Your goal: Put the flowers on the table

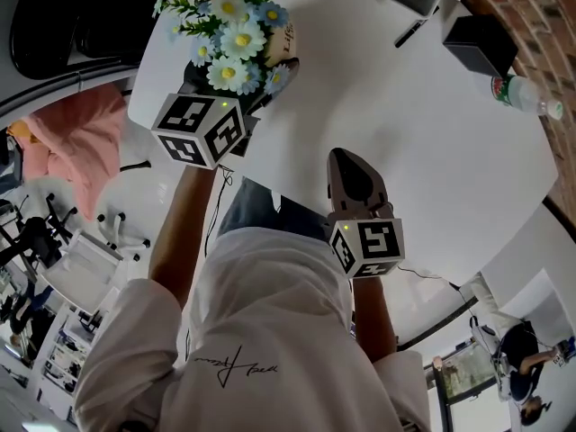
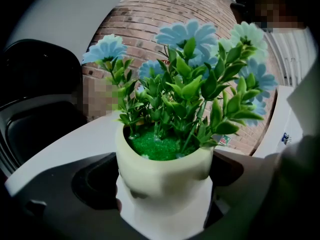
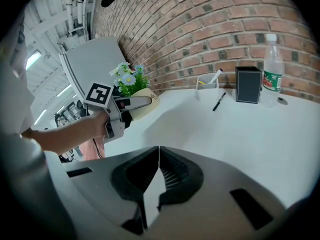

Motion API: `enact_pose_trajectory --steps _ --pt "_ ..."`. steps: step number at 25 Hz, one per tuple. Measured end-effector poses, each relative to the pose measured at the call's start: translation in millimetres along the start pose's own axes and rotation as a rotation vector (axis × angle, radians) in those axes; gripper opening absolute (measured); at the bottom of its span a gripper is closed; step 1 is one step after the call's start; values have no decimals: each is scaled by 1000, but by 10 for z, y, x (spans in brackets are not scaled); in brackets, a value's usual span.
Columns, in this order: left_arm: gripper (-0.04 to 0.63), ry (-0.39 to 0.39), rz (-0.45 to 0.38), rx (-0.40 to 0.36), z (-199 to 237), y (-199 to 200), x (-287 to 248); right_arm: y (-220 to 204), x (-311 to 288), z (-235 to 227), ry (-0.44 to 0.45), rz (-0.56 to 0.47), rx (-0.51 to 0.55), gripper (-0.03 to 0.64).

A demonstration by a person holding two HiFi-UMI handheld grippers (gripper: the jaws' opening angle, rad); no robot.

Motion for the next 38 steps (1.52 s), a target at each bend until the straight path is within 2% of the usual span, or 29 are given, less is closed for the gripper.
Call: enact_pose_trajectory --steps 4,26,33,38 --pt "552 -2 0 -12 -104 13 -146 10 61 -151 -3 -11 -5 25" --pt "552 14 -3 -61 -115 1 -522 -42 308 -368 -66 -28 -56 25" --pt "552 12 -31 -45 -65 48 -676 -93 248 -495 -78 -30 -54 25" --pt "552 48 -47 -121 -2 96 -763 -124 212 -593 -96 -16 -54 25"
Point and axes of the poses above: the fingertips, and each gripper's own axes: x backward along the fingers, z to its left, y out of its top, the point moved 2 cm from there along x, backward along the fingers, and after that the axes turned 14 degrees about x, right-handed, at the moved point
